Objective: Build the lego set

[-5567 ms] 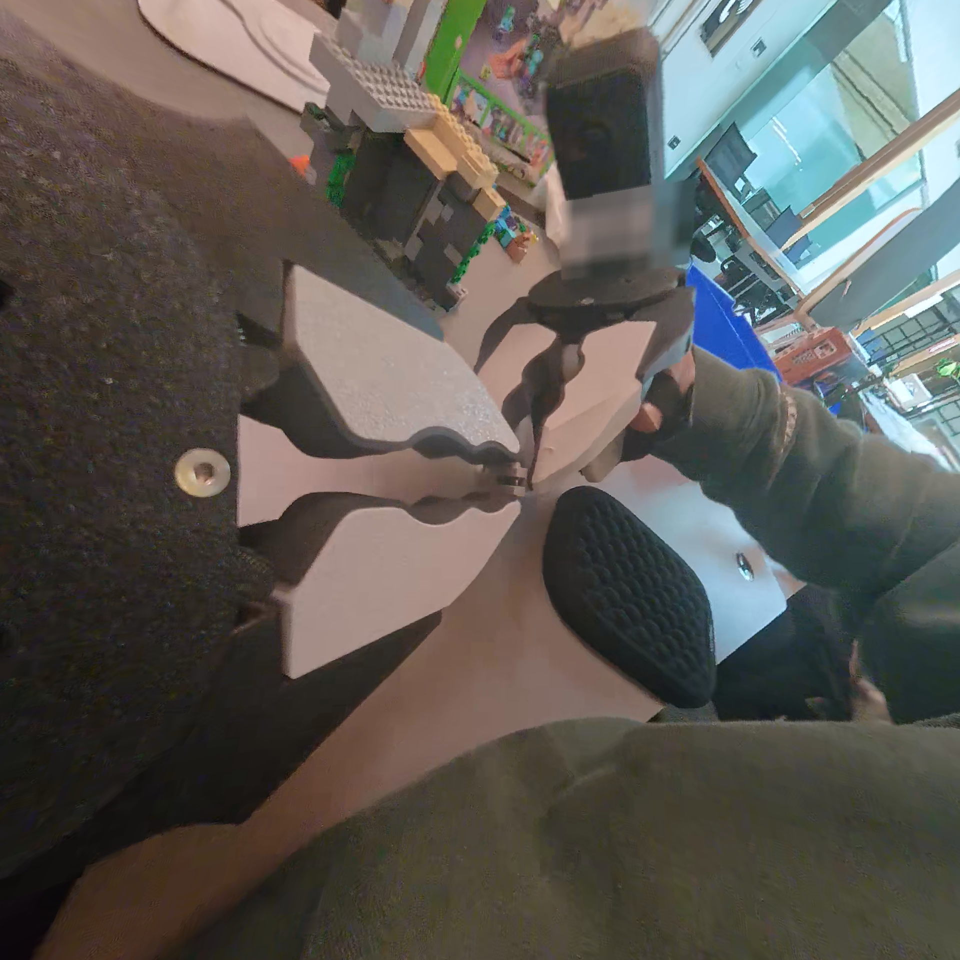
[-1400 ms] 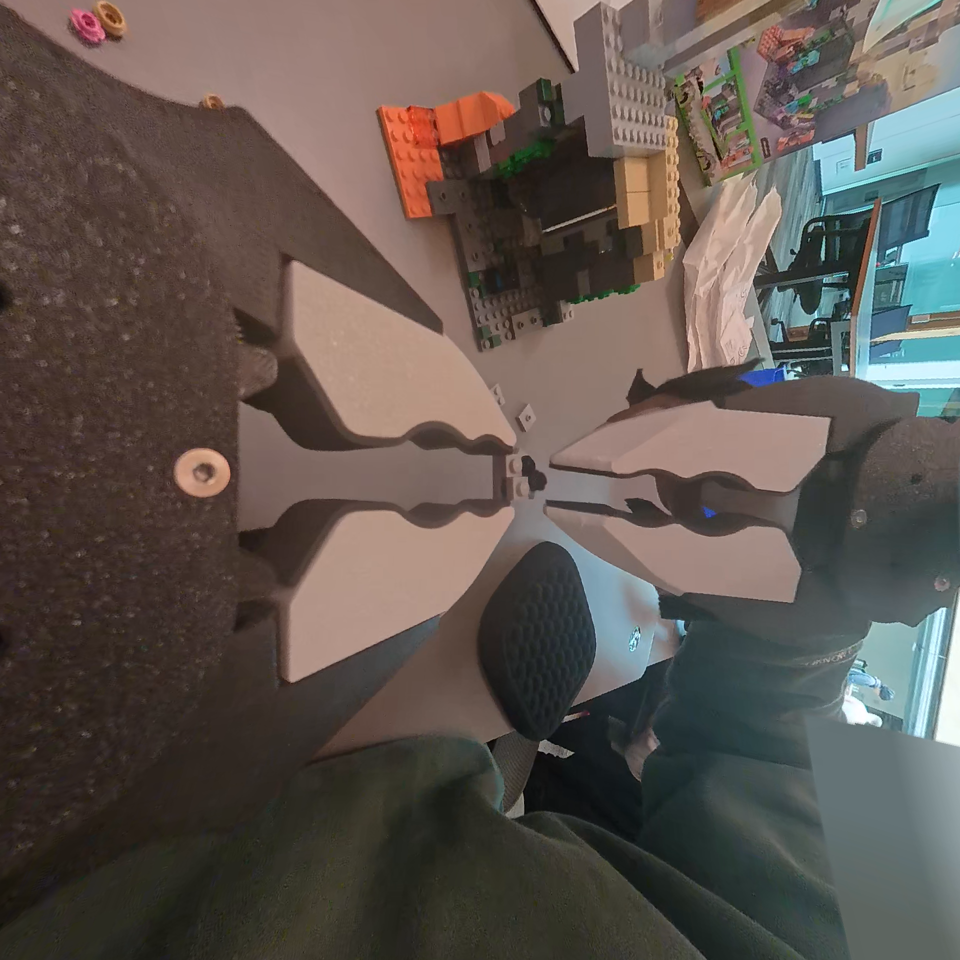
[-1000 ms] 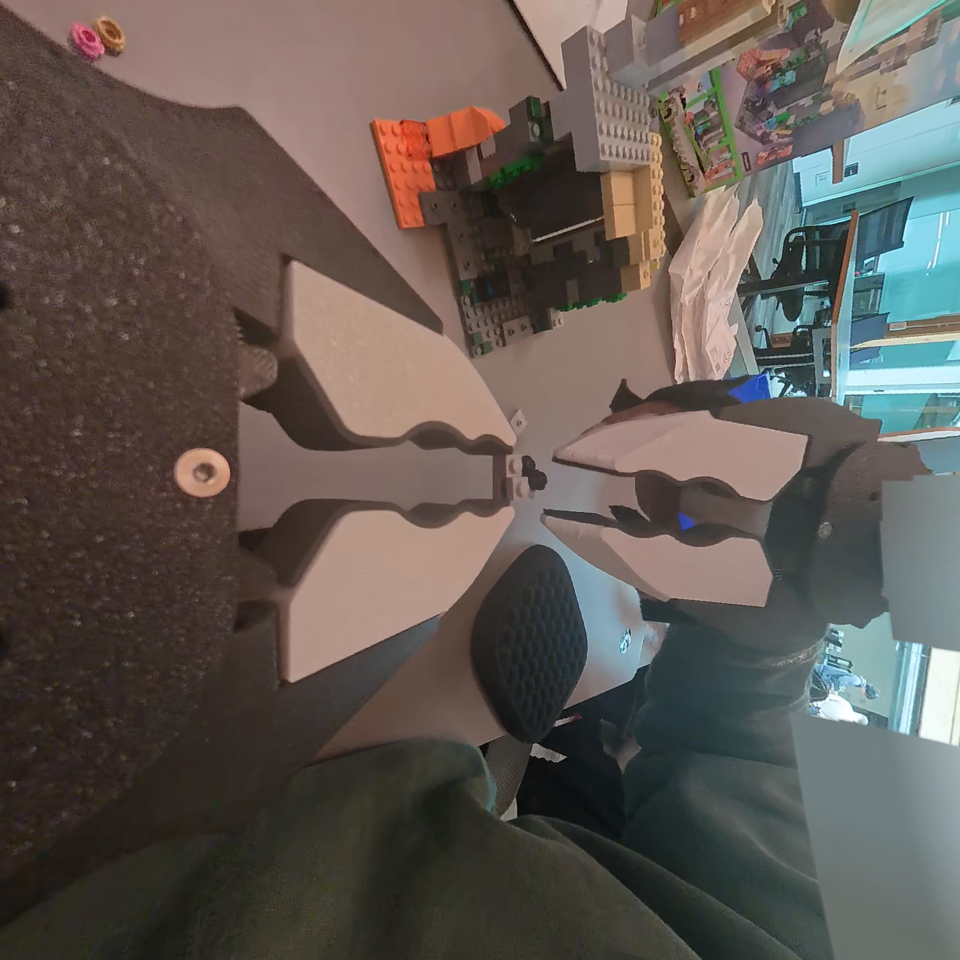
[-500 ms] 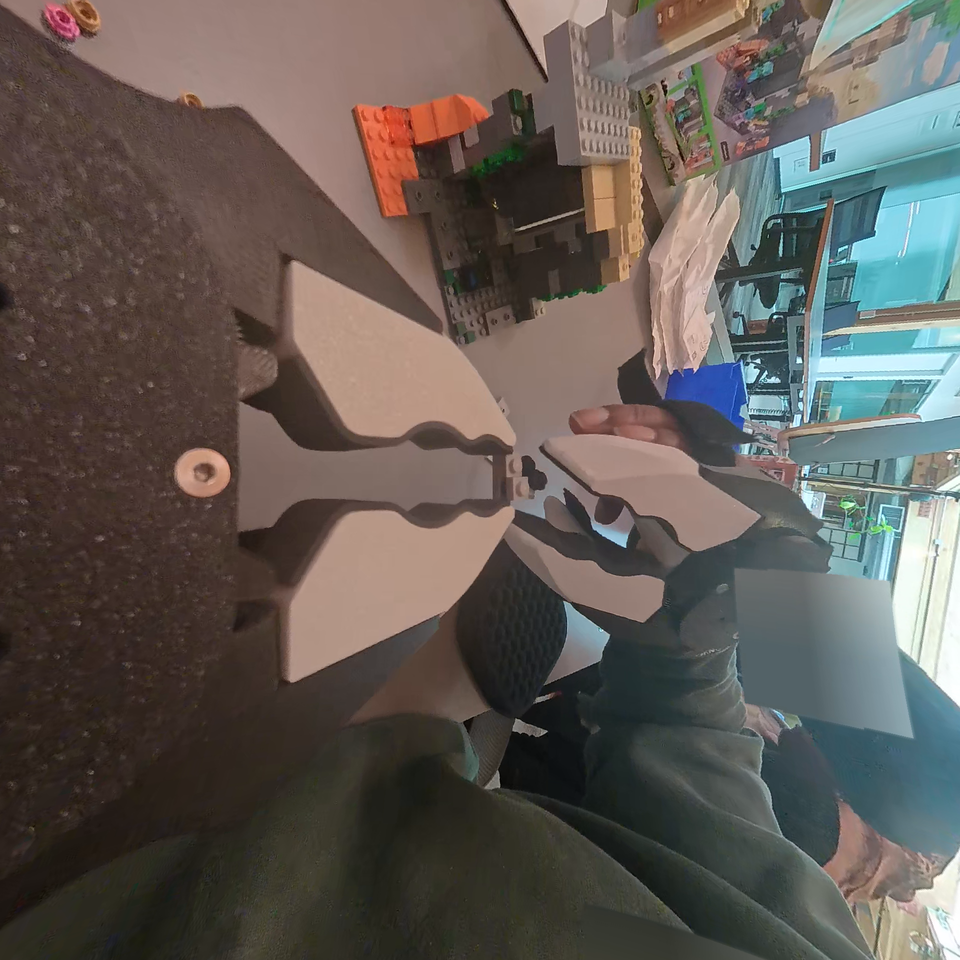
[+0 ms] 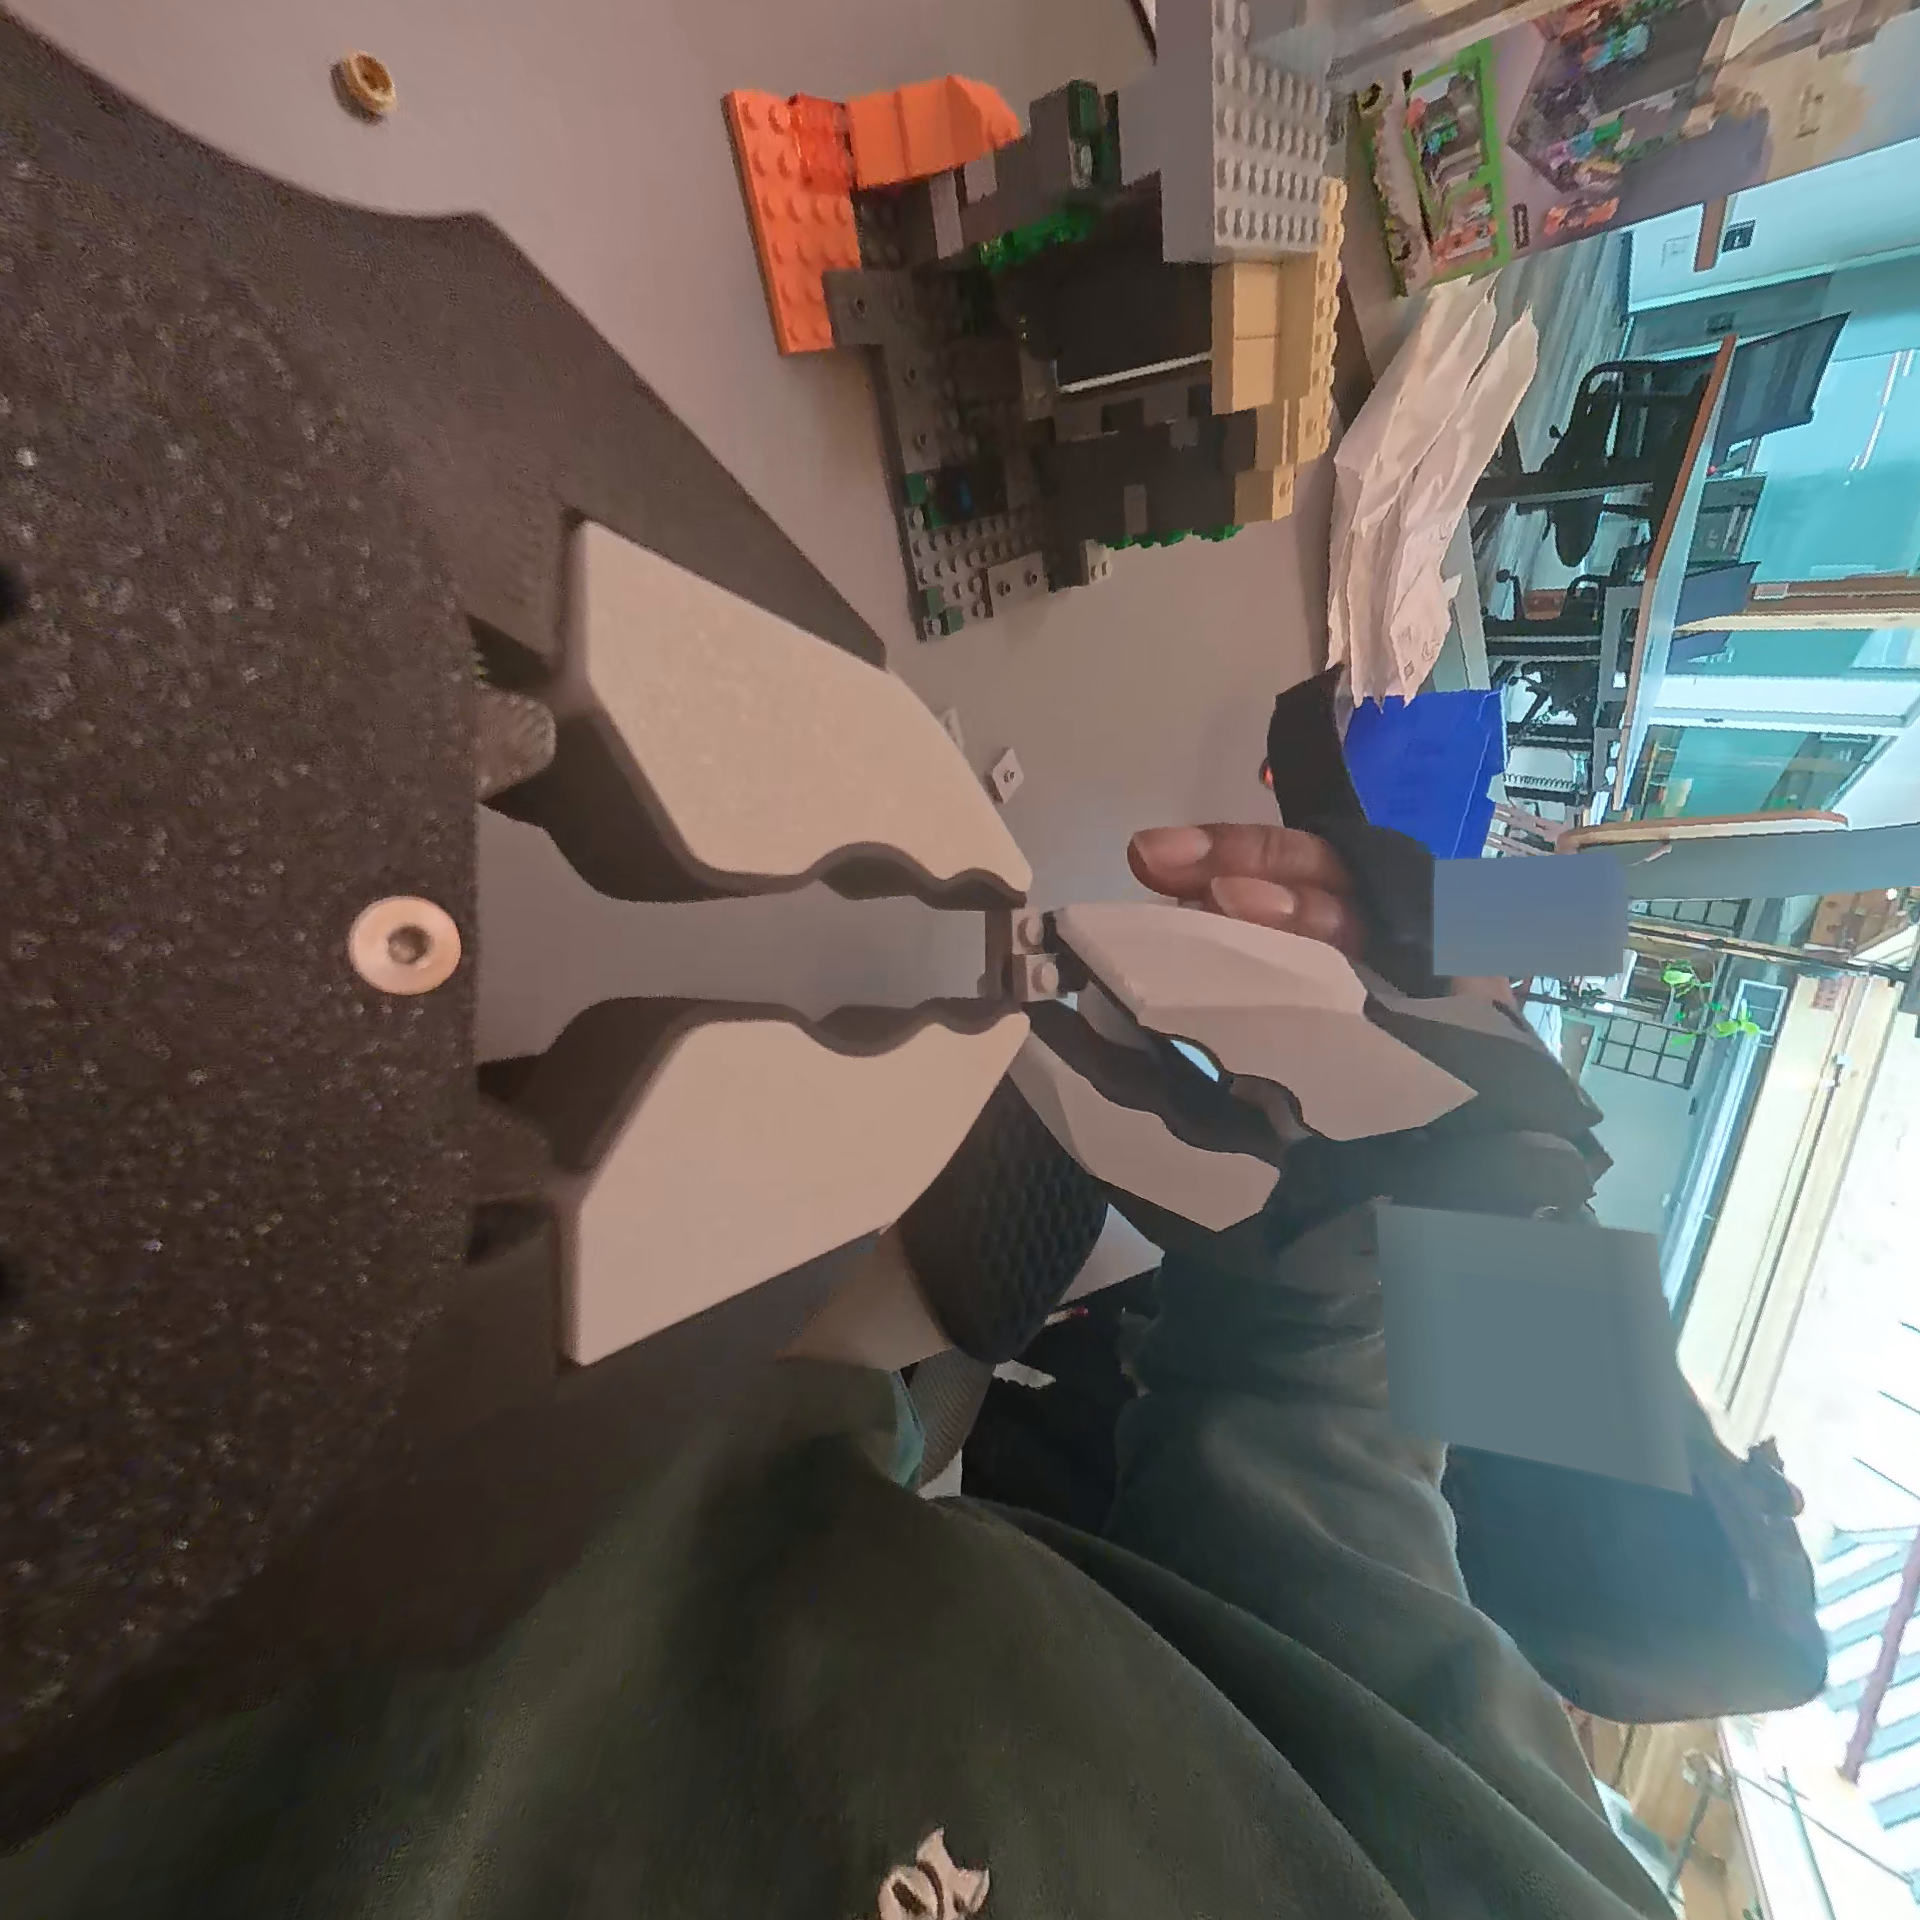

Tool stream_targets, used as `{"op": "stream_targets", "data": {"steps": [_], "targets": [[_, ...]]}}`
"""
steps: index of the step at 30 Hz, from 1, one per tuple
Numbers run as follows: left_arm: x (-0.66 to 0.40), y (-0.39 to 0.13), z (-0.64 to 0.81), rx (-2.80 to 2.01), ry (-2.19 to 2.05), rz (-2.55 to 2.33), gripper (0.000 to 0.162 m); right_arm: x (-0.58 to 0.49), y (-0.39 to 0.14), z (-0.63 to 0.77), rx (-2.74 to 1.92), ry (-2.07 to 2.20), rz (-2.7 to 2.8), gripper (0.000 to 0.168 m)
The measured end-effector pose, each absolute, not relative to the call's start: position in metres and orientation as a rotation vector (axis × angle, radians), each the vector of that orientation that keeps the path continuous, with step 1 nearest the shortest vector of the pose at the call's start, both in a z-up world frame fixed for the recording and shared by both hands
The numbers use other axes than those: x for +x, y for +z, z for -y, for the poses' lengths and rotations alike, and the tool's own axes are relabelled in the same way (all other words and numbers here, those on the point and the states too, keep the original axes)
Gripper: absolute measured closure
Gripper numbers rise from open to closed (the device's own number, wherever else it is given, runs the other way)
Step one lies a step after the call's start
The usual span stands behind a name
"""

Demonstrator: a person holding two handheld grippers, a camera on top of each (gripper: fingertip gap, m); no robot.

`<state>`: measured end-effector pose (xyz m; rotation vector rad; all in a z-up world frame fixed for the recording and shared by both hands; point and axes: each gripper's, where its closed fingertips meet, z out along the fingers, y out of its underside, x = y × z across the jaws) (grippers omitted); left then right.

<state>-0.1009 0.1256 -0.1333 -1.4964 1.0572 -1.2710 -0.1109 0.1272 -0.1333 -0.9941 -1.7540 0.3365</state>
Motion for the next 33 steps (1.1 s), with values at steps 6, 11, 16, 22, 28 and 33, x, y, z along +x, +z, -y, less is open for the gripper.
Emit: {"op": "stream_targets", "data": {"steps": [6, 11, 16, 22, 28, 33], "targets": [[-0.101, -0.130, -0.124, -1.520, -1.395, -1.002, 0.146, -0.112, -0.130, -0.127, -0.941, 0.276, 1.741, 0.155], [-0.101, -0.130, -0.123, -1.547, -1.469, -0.972, 0.147, -0.112, -0.129, -0.127, -0.909, 0.221, 1.736, 0.155], [-0.101, -0.132, -0.122, -1.576, -1.534, -0.950, 0.147, -0.111, -0.131, -0.127, -0.933, 0.222, 1.735, 0.156], [-0.100, -0.134, -0.123, -1.615, -1.611, -0.909, 0.147, -0.111, -0.135, -0.128, -0.959, 0.203, 1.746, 0.156], [-0.101, -0.138, -0.126, -1.636, -1.631, -0.887, 0.147, -0.111, -0.139, -0.131, -0.972, 0.204, 1.751, 0.157], [-0.107, -0.136, -0.135, -1.581, -1.455, -0.945, 0.146, -0.114, -0.135, -0.138, -1.058, 0.312, 1.709, 0.154]]}}
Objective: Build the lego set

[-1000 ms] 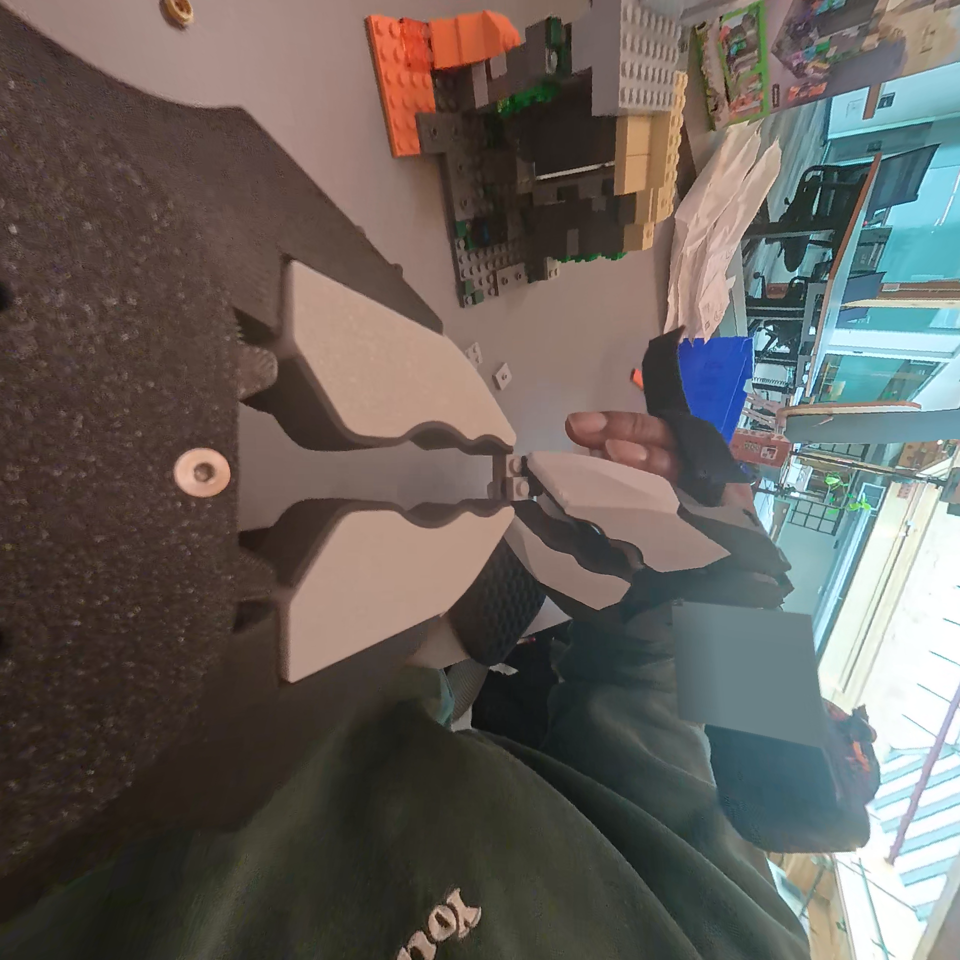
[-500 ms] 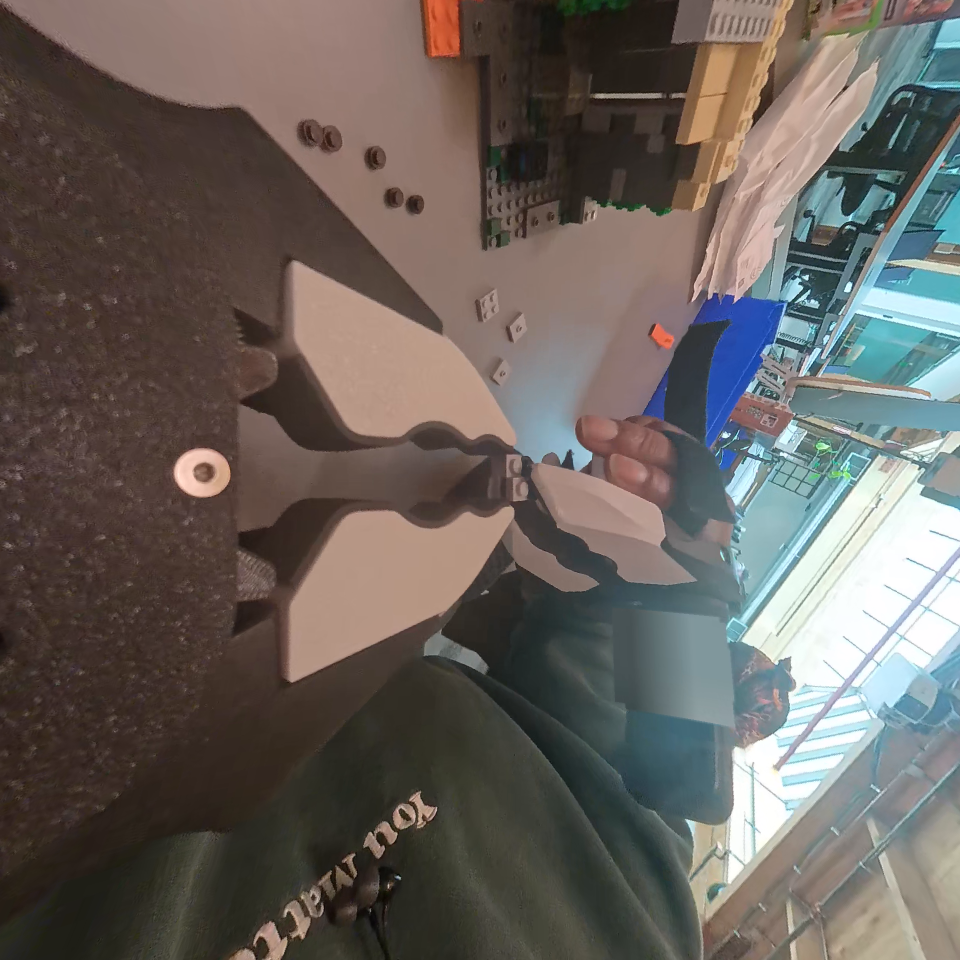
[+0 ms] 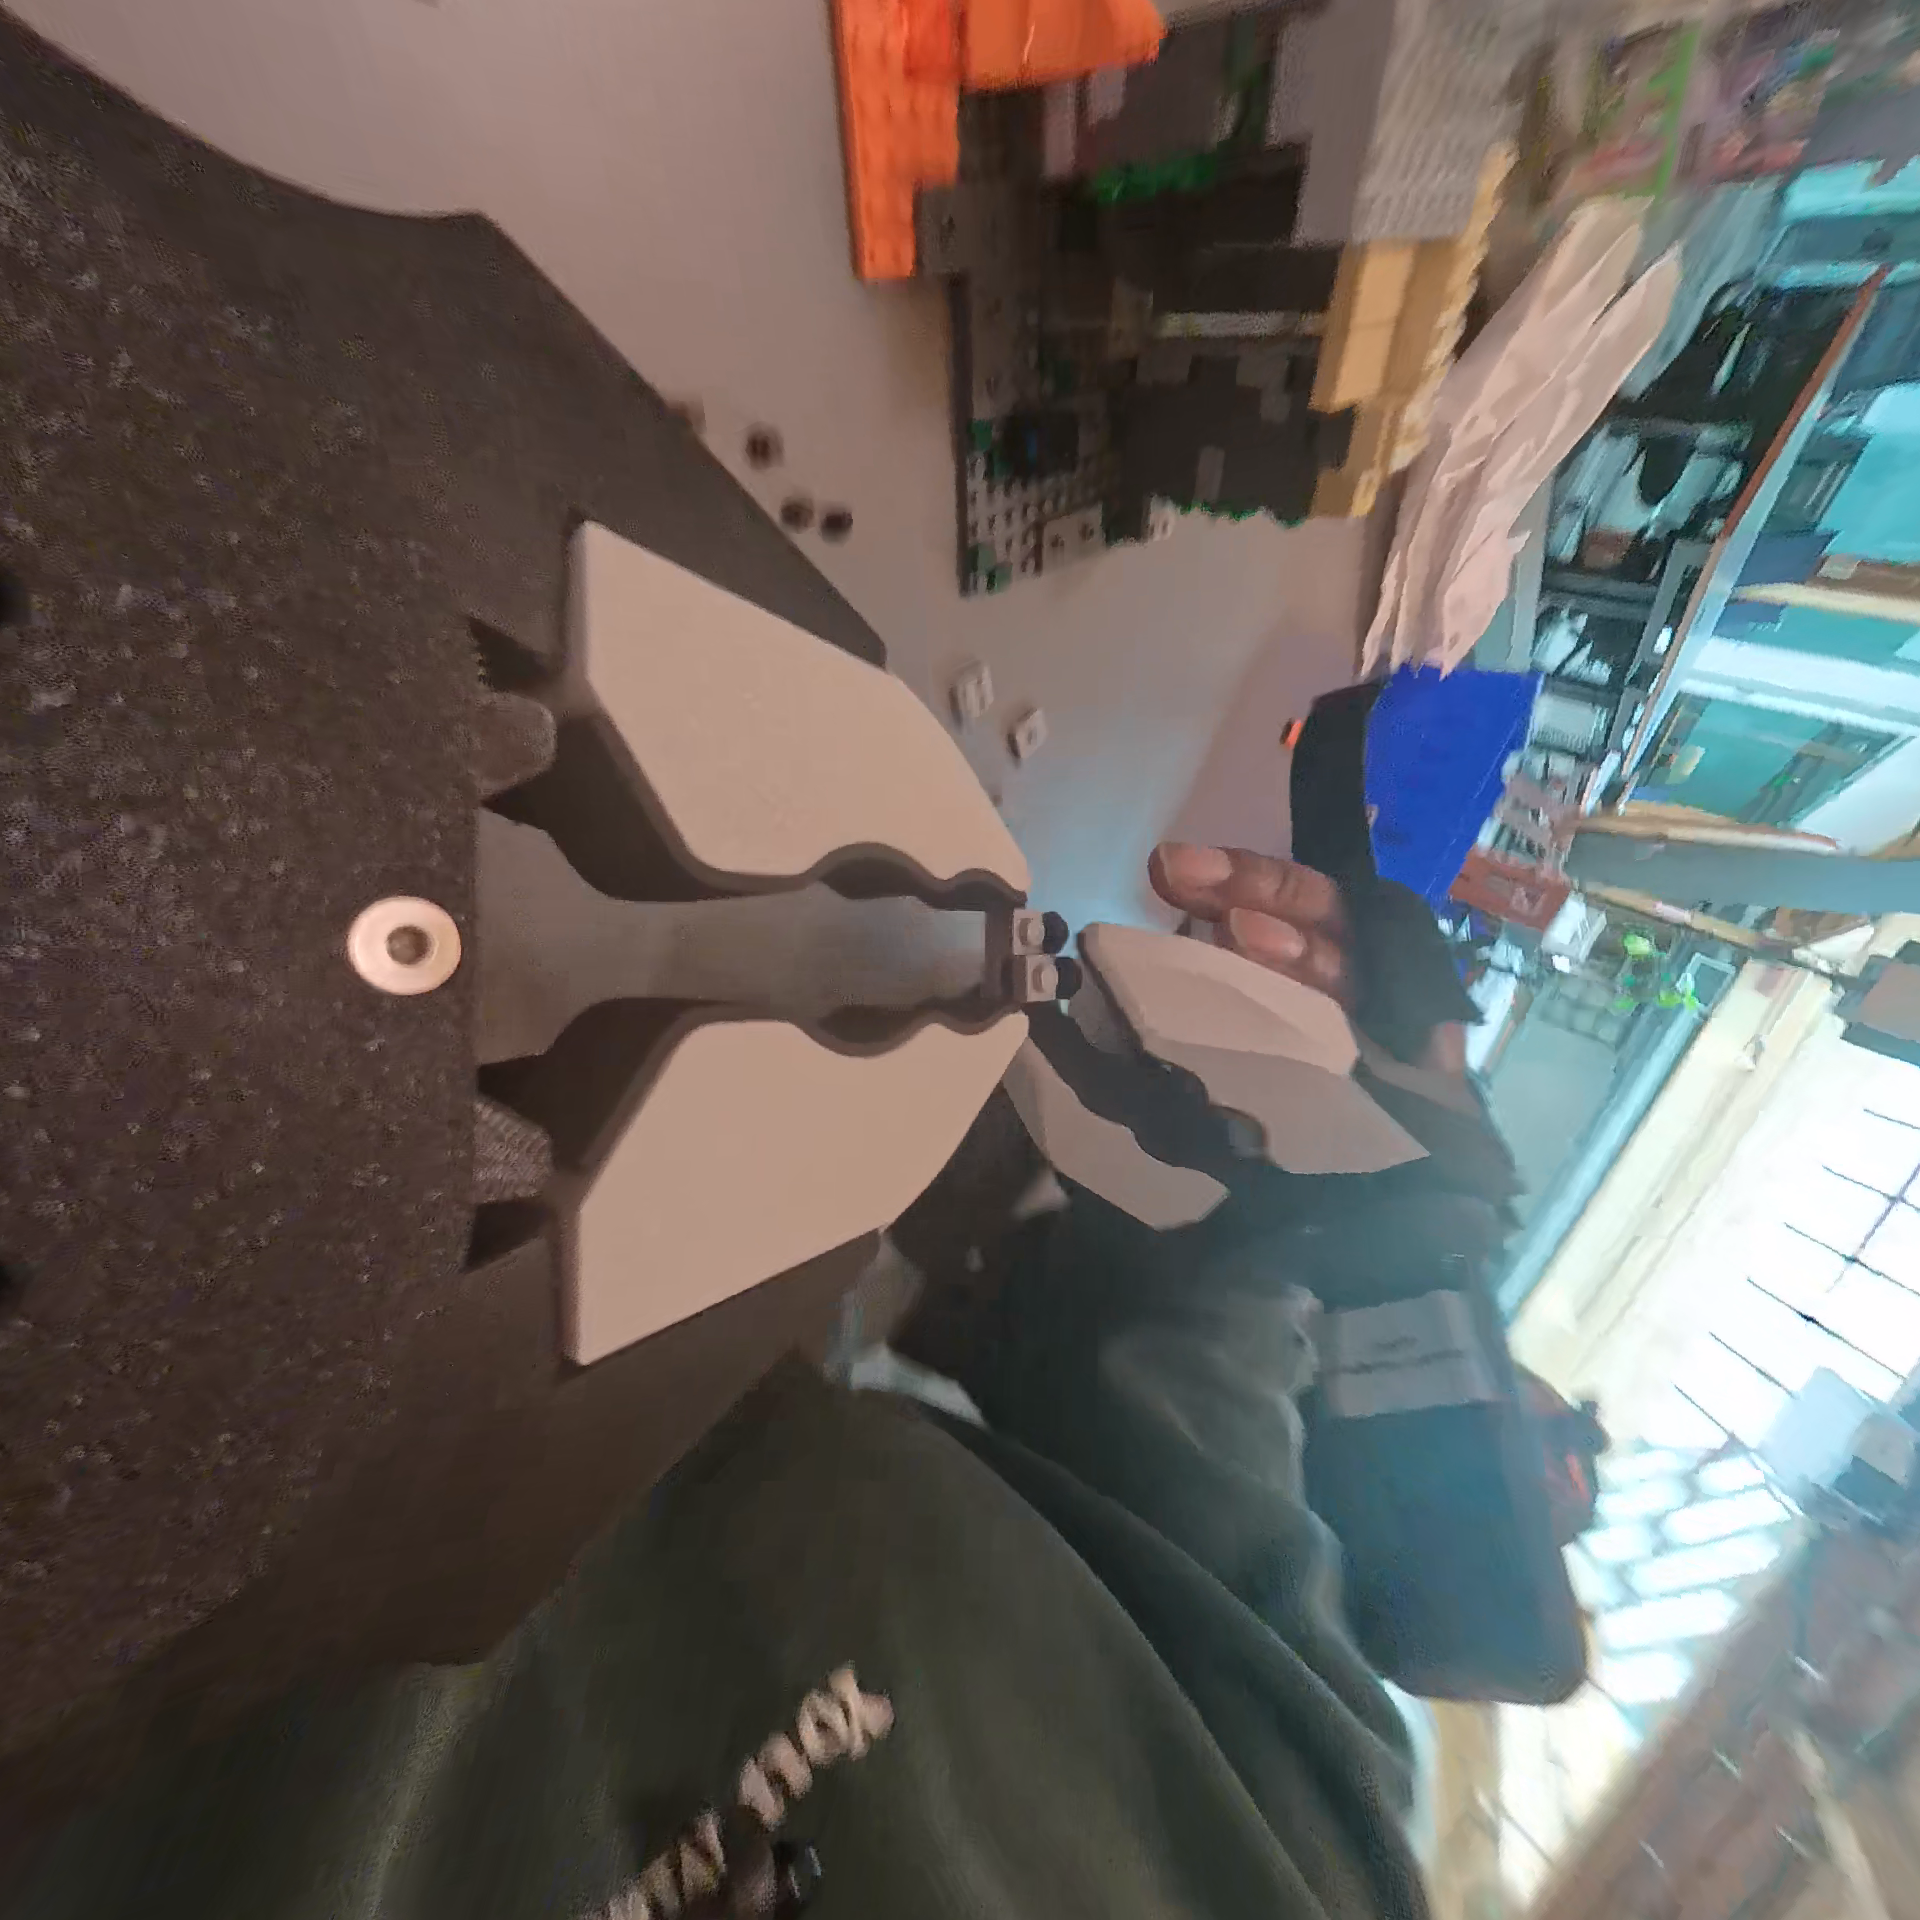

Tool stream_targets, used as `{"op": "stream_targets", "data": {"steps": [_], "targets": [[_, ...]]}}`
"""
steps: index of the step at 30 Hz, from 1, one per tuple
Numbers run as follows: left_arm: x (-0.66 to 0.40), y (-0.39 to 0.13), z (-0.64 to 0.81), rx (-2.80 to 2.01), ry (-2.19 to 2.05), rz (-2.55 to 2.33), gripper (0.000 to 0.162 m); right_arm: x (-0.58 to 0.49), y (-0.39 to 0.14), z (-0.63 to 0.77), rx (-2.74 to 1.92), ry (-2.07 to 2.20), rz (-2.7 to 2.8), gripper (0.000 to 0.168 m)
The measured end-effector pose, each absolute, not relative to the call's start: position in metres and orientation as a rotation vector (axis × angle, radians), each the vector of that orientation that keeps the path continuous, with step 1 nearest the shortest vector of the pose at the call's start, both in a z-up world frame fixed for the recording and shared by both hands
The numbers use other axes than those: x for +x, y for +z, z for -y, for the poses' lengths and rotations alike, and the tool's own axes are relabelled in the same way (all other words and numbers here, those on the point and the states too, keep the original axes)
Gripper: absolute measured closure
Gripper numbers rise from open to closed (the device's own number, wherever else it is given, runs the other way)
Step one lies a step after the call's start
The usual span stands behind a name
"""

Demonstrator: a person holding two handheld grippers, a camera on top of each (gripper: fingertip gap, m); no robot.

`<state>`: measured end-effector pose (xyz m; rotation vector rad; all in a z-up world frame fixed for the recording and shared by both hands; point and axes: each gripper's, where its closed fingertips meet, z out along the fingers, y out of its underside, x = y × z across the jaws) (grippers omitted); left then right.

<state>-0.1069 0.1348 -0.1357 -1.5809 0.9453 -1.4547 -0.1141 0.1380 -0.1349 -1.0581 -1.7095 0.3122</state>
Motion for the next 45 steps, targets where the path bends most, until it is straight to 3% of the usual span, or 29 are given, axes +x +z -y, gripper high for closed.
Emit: {"op": "stream_targets", "data": {"steps": [5, 16, 28, 35, 39, 45], "targets": [[-0.123, -0.140, -0.156, -1.508, -1.027, -1.067, 0.146, -0.101, -0.162, -0.158, -1.365, 0.553, 1.777, 0.149], [-0.125, -0.165, -0.162, -1.493, -0.880, -1.191, 0.146, -0.103, -0.243, -0.161, -1.667, 0.602, 2.031, 0.156], [-0.121, -0.168, -0.154, -1.458, -0.888, -1.246, 0.147, -0.107, -0.256, -0.161, -1.711, 0.593, 2.121, 0.161], [-0.119, -0.168, -0.152, -1.445, -0.875, -1.256, 0.147, -0.100, -0.206, -0.173, -1.663, 0.590, 1.998, 0.168], [-0.121, -0.167, -0.157, -1.460, -0.854, -1.237, 0.147, -0.099, -0.211, -0.163, -1.666, 0.585, 2.022, 0.168], [-0.130, -0.166, -0.169, -1.472, -0.803, -1.193, 0.146, -0.119, -0.243, -0.129, -1.804, 0.645, 1.999, 0.155]]}}
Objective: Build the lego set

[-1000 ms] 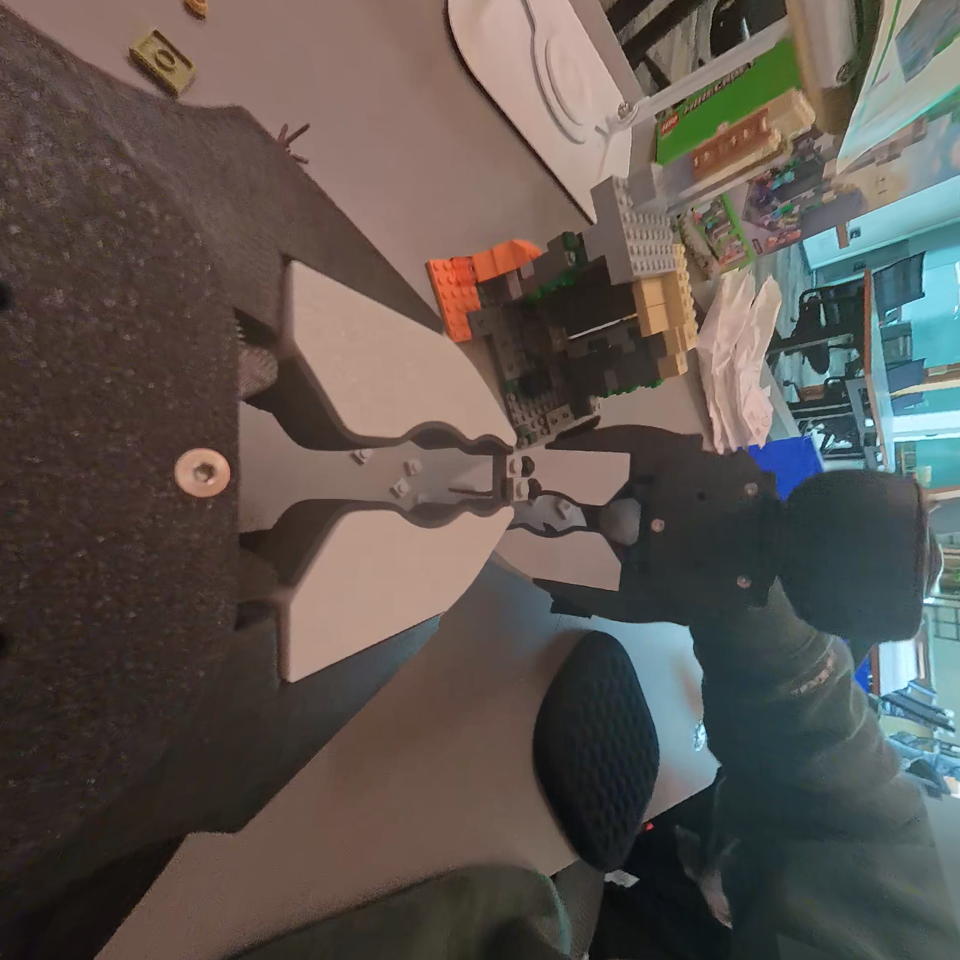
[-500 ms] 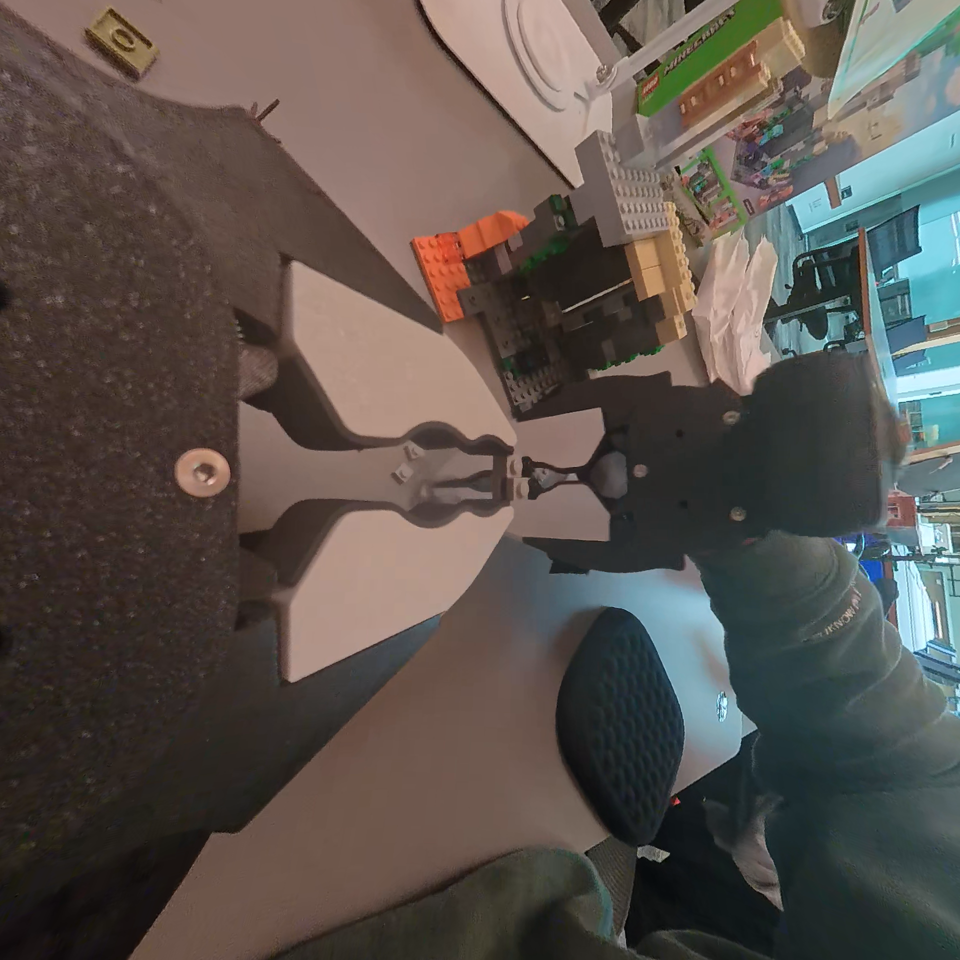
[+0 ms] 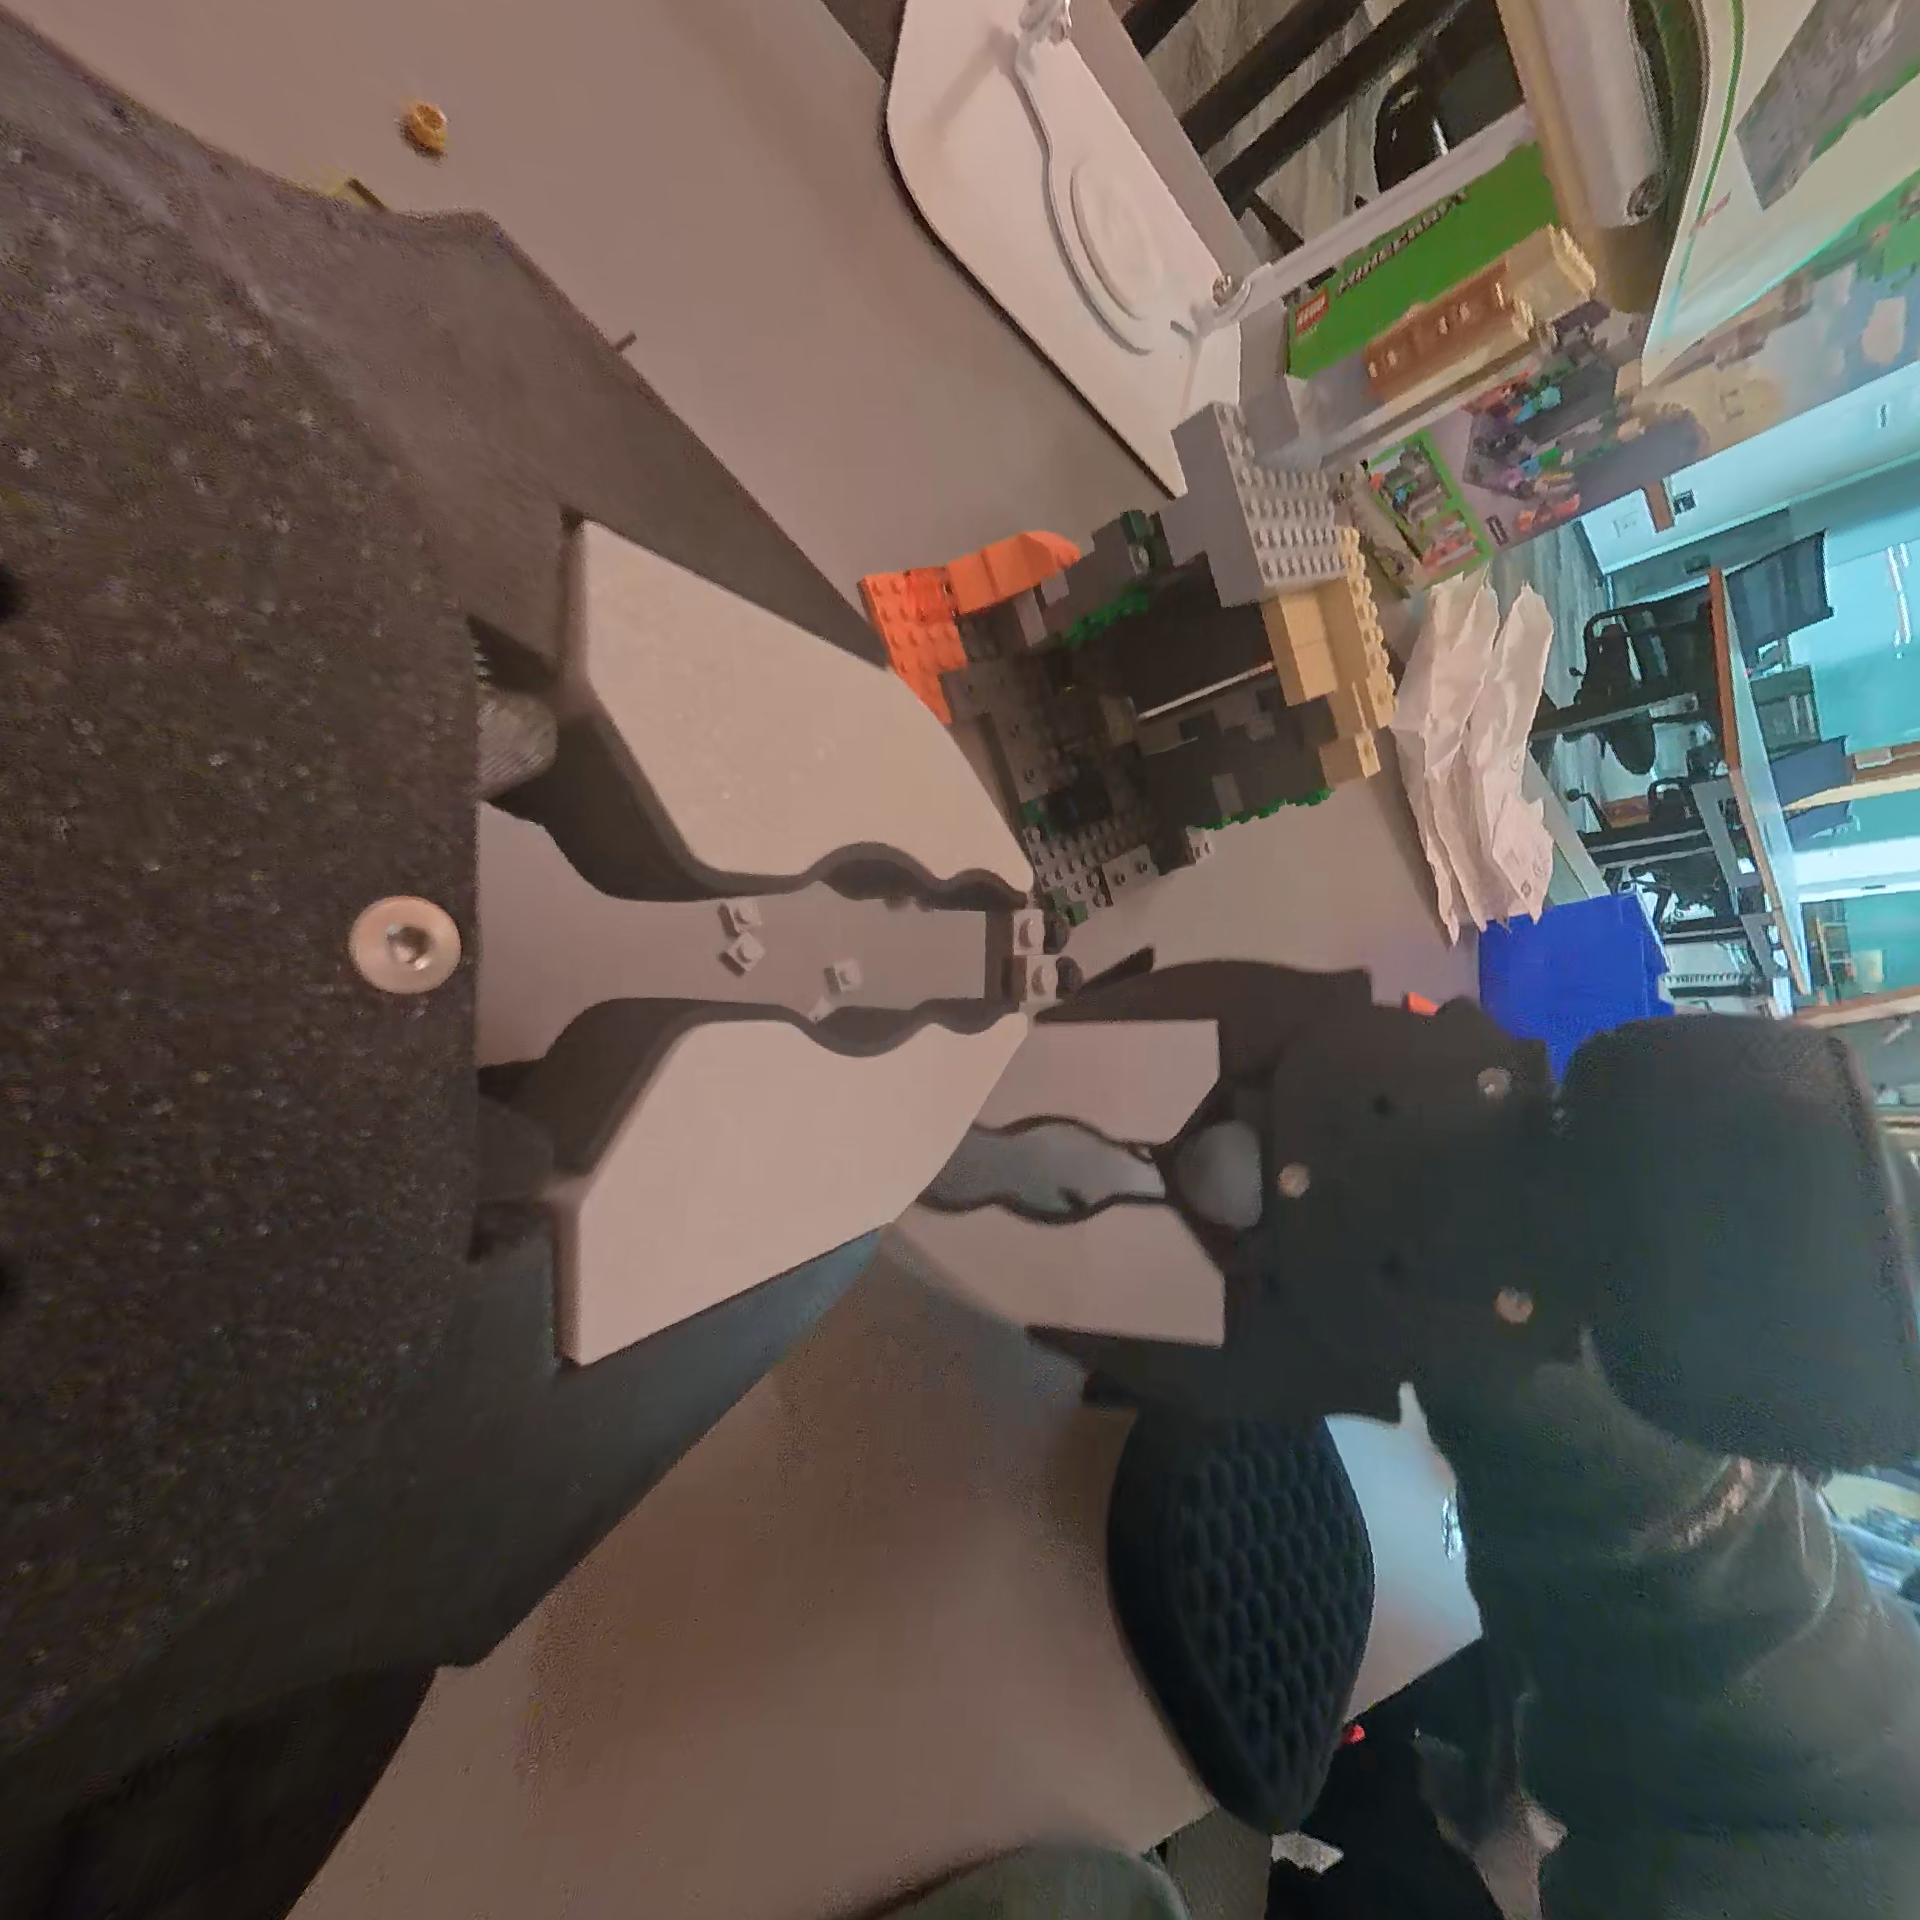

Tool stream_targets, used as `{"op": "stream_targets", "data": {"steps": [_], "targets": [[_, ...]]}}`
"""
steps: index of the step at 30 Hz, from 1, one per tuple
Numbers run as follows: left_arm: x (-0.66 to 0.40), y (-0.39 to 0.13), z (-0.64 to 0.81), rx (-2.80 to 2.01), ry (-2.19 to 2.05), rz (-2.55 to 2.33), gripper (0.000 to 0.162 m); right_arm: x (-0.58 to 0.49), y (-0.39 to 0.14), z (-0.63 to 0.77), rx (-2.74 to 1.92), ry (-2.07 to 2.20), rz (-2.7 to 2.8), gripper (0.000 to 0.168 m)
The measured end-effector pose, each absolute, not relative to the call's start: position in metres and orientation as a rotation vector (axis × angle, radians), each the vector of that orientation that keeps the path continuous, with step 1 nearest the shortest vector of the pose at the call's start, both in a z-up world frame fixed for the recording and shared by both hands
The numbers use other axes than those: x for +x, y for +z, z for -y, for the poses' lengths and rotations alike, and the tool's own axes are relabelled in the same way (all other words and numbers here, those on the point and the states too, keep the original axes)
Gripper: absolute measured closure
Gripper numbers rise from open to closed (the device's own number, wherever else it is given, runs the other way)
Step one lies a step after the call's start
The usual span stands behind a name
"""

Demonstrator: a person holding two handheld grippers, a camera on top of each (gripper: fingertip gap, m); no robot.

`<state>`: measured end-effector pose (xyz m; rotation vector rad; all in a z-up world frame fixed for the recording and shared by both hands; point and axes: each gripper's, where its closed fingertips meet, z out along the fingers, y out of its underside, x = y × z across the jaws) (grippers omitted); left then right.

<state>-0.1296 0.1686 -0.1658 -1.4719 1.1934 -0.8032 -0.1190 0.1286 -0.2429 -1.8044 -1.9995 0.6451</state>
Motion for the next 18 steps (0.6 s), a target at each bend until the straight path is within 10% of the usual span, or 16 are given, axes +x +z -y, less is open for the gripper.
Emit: {"op": "stream_targets", "data": {"steps": [18], "targets": [[-0.138, -0.171, -0.182, -1.526, -0.781, -1.134, 0.147, -0.129, -0.257, -0.119, -2.118, 0.432, 1.543, 0.160]]}}
